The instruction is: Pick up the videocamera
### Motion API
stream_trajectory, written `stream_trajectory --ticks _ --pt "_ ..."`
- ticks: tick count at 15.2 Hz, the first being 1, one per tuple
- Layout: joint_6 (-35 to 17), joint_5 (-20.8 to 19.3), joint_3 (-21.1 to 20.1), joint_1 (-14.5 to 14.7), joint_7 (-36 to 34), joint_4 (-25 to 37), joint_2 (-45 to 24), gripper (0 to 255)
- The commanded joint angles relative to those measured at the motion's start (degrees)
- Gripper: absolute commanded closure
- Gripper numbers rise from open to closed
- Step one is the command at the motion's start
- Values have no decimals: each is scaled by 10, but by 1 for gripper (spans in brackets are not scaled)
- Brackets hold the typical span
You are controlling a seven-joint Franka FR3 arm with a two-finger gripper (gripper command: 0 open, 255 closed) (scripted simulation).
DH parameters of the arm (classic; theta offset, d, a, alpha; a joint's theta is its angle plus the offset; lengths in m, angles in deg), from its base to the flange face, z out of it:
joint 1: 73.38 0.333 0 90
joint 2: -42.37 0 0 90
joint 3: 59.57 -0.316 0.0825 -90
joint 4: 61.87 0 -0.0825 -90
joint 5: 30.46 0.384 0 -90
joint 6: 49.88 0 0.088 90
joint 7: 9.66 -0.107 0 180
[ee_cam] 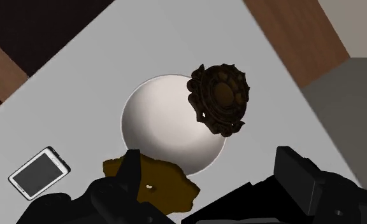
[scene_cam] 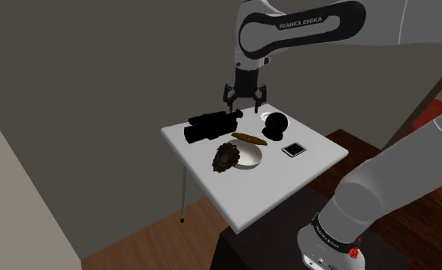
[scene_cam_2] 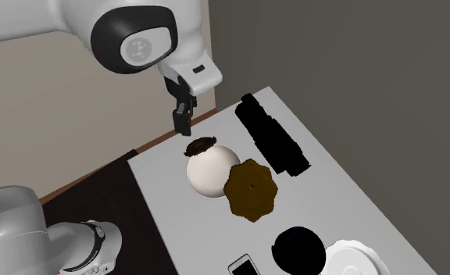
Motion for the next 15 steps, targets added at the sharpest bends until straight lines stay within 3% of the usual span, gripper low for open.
stream_trajectory --ticks 1,7,15 --pt "-23 -2 -8 -7 -53 22 -42 0" --pt "-73 -19 -9 -24 -186 103 -166 0" --pt "-113 -38 20 -33 -338 234 -320 0"
